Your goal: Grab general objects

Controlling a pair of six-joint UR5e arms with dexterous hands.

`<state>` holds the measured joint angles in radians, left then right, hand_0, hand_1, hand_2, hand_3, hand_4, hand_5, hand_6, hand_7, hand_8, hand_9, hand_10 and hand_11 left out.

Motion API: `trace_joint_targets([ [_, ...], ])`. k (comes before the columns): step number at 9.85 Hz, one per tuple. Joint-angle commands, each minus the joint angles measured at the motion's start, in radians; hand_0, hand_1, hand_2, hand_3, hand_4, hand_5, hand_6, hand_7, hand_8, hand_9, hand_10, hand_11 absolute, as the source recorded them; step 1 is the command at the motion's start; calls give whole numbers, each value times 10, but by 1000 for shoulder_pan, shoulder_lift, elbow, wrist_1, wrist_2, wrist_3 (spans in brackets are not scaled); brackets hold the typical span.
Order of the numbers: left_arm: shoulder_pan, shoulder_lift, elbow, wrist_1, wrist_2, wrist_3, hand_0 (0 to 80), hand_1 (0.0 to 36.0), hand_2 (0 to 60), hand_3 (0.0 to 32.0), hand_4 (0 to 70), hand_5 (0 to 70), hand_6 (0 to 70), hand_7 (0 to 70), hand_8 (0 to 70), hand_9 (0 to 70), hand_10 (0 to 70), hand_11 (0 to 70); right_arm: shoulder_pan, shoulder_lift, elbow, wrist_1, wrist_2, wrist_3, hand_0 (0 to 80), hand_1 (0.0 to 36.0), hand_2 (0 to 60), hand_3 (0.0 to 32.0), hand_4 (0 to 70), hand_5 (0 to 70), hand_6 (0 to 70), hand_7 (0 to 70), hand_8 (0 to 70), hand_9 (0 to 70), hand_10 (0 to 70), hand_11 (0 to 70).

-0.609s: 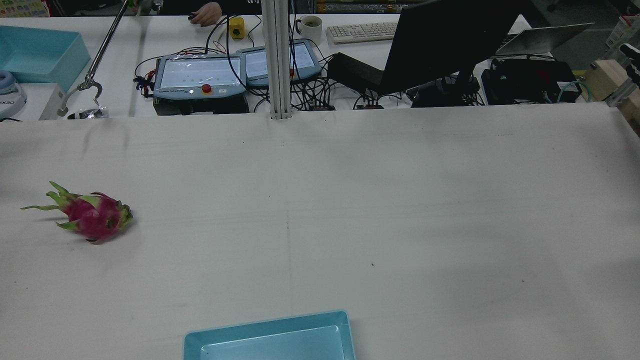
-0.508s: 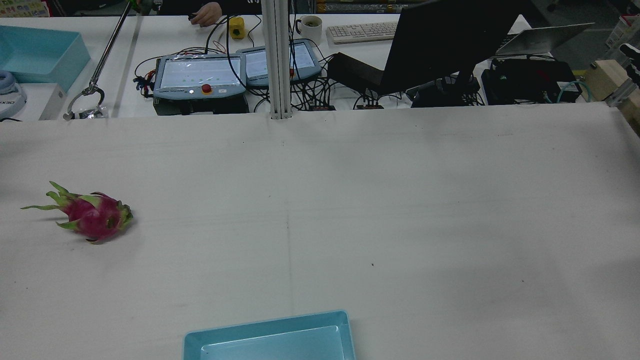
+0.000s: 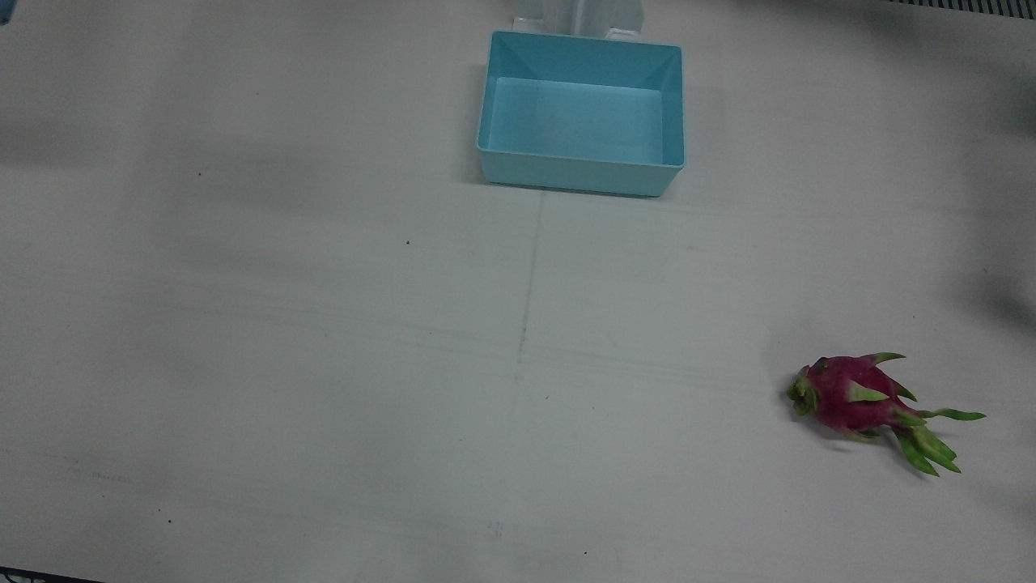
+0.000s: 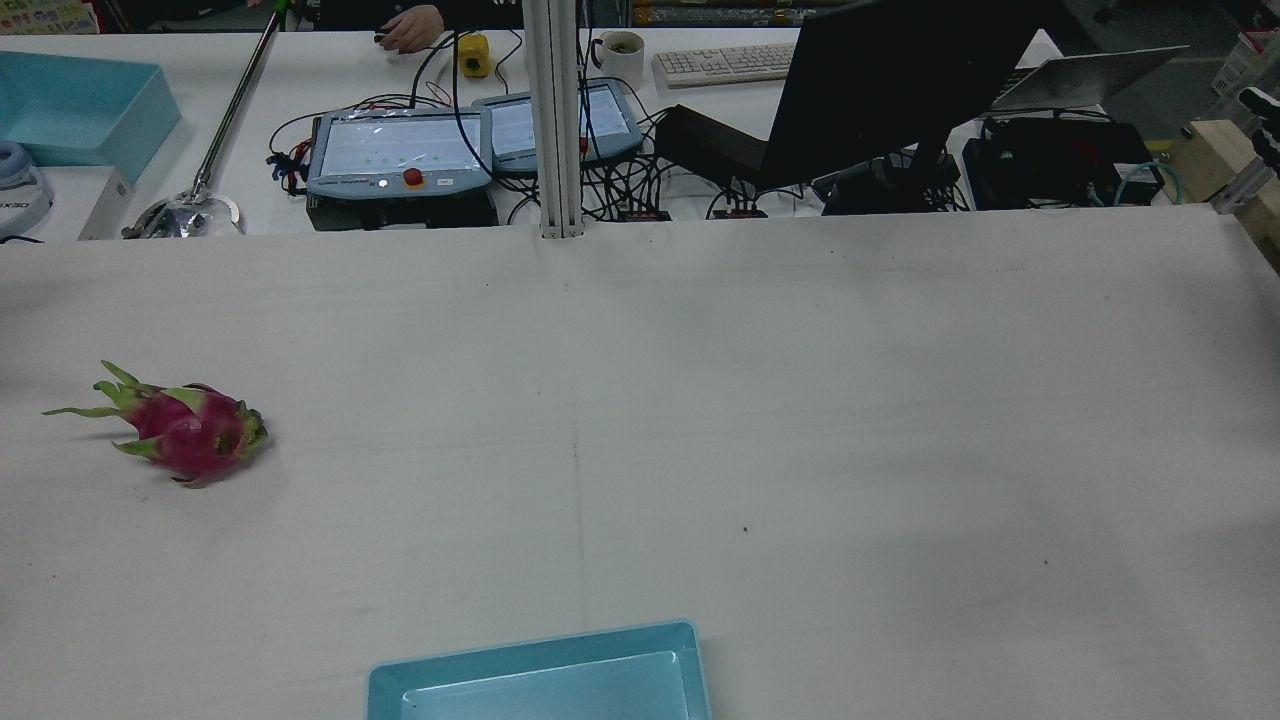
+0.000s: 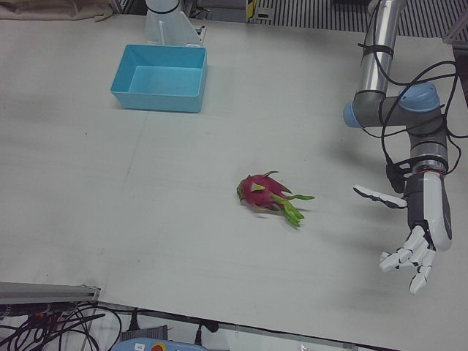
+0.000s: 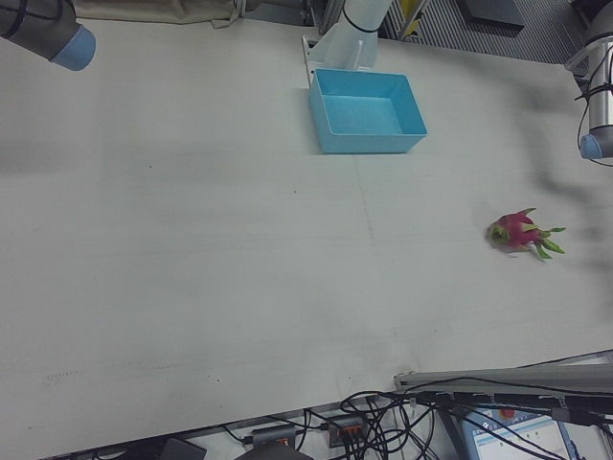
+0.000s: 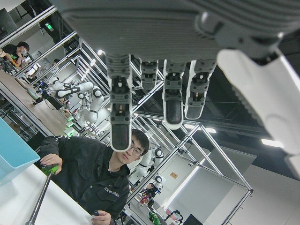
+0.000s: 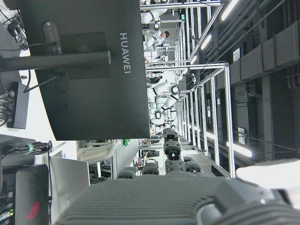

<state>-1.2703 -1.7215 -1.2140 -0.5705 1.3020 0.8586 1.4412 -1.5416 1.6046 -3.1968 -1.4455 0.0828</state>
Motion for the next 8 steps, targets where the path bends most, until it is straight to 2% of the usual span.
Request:
trace_joint_targets([
  [1, 0, 3, -13, -8, 2, 8, 461, 38, 0, 0, 206, 176, 260, 538, 64, 149, 122, 184, 1, 0, 0, -2, 0, 0, 0, 0, 0, 0, 0, 0, 0, 0, 0, 0, 0, 0],
  [3, -1, 6, -30, 12, 6, -1, 467, 52, 0, 0, 220, 196, 256, 533, 50, 129, 98, 151, -1, 0, 0, -3, 1, 0, 0, 0, 0, 0, 0, 0, 0, 0, 0, 0, 0, 0],
  [5, 5, 6, -93, 86, 10, 14, 474, 67, 0, 0, 212, 198, 233, 514, 36, 94, 75, 119, 1, 0, 2, -2, 1, 0, 0, 0, 0, 0, 0, 0, 0, 0, 0, 0, 0, 0],
  [8, 52, 42, -114, 89, 11, 23, 482, 88, 0, 0, 213, 192, 219, 486, 33, 83, 60, 98, 1, 0, 0, -2, 1, 0, 0, 0, 0, 0, 0, 0, 0, 0, 0, 0, 0, 0],
])
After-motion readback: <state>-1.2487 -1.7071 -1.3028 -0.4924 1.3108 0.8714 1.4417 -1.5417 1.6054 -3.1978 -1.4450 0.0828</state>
